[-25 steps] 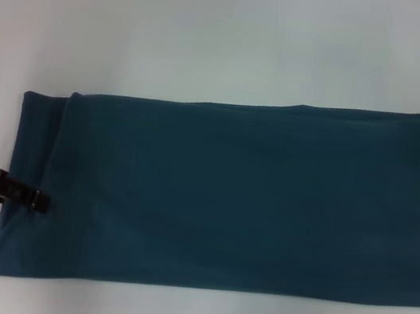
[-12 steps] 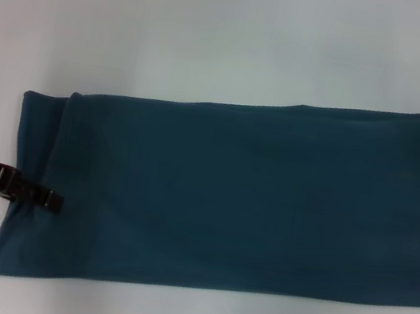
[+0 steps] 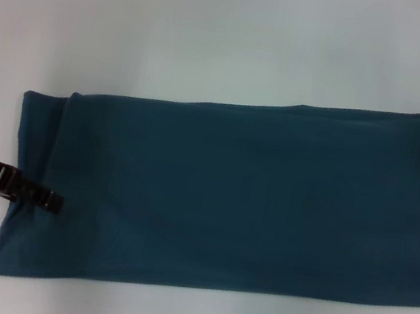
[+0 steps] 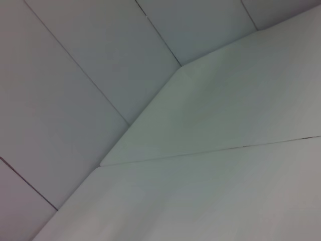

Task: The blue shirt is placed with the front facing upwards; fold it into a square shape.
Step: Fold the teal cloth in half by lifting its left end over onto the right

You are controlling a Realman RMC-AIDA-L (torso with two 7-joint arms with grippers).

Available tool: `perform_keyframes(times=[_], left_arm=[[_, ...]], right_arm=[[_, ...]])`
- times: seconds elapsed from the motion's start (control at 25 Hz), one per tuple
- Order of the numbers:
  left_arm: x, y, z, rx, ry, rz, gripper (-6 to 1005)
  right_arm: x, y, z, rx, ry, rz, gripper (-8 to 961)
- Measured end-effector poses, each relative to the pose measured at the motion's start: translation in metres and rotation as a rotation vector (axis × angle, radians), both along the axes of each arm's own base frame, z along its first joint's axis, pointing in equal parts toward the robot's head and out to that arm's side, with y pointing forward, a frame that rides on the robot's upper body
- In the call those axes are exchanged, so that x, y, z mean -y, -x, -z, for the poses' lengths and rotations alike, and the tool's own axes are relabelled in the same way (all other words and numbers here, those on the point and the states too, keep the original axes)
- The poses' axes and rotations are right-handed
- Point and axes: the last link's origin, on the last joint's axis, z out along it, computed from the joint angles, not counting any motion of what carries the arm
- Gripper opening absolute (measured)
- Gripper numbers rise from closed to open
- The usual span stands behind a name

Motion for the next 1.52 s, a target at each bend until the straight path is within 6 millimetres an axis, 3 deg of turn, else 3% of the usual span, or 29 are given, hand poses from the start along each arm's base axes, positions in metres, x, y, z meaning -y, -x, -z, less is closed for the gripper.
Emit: perform_keyframes(times=[0.36, 1.52], left_arm=[[0.002, 0.007, -0.003, -0.028, -0.007, -0.027, 903], [-0.009, -0.011, 0.011, -0.001, 0.048, 0.027, 876]], right_arm=[[-0.001, 0.0, -0.001, 0.001, -0.001, -0.001, 719], [0.0, 0.0, -0.005, 0.0, -0.004, -0.005, 720]])
